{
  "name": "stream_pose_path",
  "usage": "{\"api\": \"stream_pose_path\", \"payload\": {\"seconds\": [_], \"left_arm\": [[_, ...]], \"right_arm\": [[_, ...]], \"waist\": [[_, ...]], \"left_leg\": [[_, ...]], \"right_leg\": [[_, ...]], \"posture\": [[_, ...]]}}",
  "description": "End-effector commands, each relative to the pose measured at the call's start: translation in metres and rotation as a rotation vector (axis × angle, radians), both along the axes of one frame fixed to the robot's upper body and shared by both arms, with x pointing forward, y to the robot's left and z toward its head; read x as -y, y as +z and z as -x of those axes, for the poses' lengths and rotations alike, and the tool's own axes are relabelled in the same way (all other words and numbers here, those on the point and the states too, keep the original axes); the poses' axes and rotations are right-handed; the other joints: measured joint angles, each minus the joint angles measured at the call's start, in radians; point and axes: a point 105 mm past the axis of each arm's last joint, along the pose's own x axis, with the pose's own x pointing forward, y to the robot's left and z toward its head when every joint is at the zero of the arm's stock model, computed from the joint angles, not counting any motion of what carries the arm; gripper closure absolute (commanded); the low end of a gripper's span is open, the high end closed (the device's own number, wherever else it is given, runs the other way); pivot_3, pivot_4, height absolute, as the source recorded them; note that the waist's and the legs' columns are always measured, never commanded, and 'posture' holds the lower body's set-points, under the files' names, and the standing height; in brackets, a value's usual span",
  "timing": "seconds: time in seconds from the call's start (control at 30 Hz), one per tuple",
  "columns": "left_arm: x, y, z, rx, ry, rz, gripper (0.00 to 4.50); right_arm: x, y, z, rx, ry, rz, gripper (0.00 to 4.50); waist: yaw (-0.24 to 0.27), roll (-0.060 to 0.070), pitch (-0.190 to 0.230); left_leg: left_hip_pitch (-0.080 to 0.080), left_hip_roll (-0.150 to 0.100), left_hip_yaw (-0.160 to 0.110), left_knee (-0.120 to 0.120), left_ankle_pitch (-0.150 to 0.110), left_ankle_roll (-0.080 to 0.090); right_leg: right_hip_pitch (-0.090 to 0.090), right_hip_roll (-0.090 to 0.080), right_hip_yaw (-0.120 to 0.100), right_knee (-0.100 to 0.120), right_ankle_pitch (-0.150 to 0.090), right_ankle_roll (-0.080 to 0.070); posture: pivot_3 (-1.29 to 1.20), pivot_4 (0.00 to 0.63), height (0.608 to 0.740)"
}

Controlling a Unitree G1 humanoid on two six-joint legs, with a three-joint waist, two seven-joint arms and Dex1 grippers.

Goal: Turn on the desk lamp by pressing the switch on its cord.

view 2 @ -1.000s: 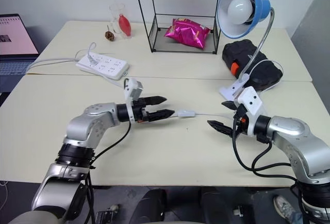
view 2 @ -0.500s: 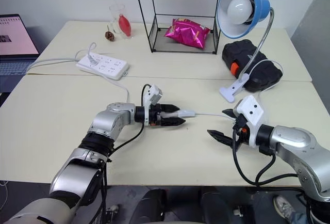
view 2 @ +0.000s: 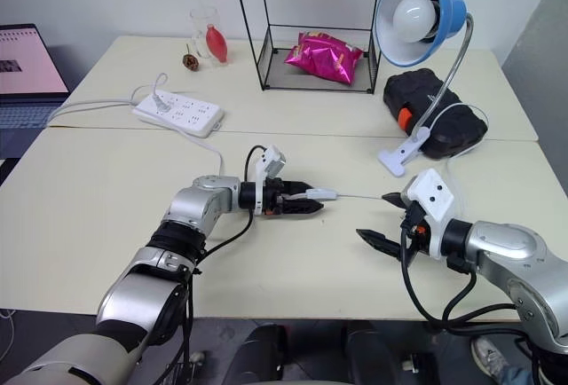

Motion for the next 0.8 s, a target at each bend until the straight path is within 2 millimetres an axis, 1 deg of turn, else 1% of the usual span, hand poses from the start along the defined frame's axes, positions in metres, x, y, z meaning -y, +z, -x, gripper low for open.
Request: {"api": "stream_pose_path", "payload": {"seconds": [0.03, 0.3, 0.4, 0.53, 0.63, 0.73, 0.8], "left_arm": [[0.004, 0.0, 0.001, 0.015, -0.023, -0.01, 1.78], [0.005, 0.001, -0.003, 0.053, -0.015, -0.013, 3.38], [0.005, 0.003, -0.004, 0.073, -0.013, -0.009, 3.38], [0.007, 0.011, -0.001, 0.224, -0.037, -0.025, 3.38], [0.007, 0.029, -0.003, 0.399, 0.002, -0.014, 3.38], [0.006, 0.042, 0.005, 0.476, 0.014, 0.022, 3.38], [0.006, 0.051, 0.011, 0.524, 0.024, 0.052, 3.38]], "right_arm": [[-0.001, 0.012, 0.002, 0.062, 0.011, 0.008, 0.0], [0.0, 0.011, 0.002, 0.062, 0.012, 0.015, 0.0], [0.0, 0.011, 0.002, 0.061, 0.012, 0.016, 0.0], [-0.005, 0.011, 0.005, 0.061, 0.019, -0.032, 0.0], [-0.021, 0.017, 0.015, 0.045, 0.042, -0.209, 0.0], [-0.035, 0.004, 0.029, -0.04, 0.035, -0.314, 0.0], [-0.041, -0.004, 0.028, -0.093, -0.02, -0.401, 0.0]], "waist": [[0.0, 0.0, 0.0], [0.0, 0.0, 0.0], [0.0, 0.0, 0.0], [0.0, 0.0, 0.0], [0.0, 0.0, 0.0], [0.001, 0.0, 0.0], [-0.001, 0.0, 0.0]], "left_leg": [[0.0, 0.0, 0.0, 0.0, 0.0, 0.0], [0.0, 0.0, 0.0, 0.0, 0.0, 0.0], [0.0, 0.0, 0.0, 0.0, 0.0, 0.0], [0.0, 0.0, 0.0, 0.0, 0.0, 0.0], [0.0, 0.0, 0.0, 0.0, 0.0, 0.0], [-0.001, 0.001, -0.002, -0.001, 0.0, 0.0], [-0.001, 0.001, -0.002, -0.001, 0.0, 0.0]], "right_leg": [[0.0, 0.0, 0.0, 0.0, 0.0, 0.0], [0.0, 0.0, 0.0, 0.0, 0.0, 0.0], [0.0, 0.0, 0.0, 0.0, 0.0, 0.0], [0.0, 0.0, 0.0, 0.0, 0.0, 0.0], [0.0, 0.0, 0.0, 0.0, 0.0, 0.0], [0.0, 0.0, -0.001, 0.0, 0.0, 0.0], [0.0, 0.0, -0.001, 0.0, 0.0, 0.0]], "posture": [[0.0, 0.15, 0.74], [0.0, 0.15, 0.74], [0.0, 0.15, 0.74], [0.0, 0.15, 0.74], [0.0, 0.15, 0.74], [0.0, 0.15, 0.74], [0.0, 0.15, 0.74]]}}
